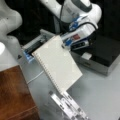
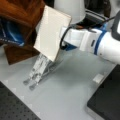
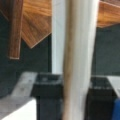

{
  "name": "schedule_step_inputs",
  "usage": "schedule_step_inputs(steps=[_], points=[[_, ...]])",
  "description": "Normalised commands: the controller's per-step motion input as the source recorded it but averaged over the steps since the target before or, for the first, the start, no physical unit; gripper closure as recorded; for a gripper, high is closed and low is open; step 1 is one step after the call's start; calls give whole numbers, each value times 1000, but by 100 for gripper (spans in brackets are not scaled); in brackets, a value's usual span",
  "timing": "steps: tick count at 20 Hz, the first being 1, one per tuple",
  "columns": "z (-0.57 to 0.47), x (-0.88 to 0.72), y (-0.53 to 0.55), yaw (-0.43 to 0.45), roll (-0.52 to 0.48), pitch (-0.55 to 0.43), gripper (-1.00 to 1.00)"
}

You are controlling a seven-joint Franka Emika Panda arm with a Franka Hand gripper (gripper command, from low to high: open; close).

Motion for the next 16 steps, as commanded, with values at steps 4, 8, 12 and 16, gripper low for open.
schedule_step_inputs(steps=[4,8,12,16], points=[[-207,94,-149,112,-162,-180,100],[-209,111,-114,121,-163,-207,100],[-241,120,-95,127,-185,-207,100],[-322,133,-99,136,-215,-221,100]])
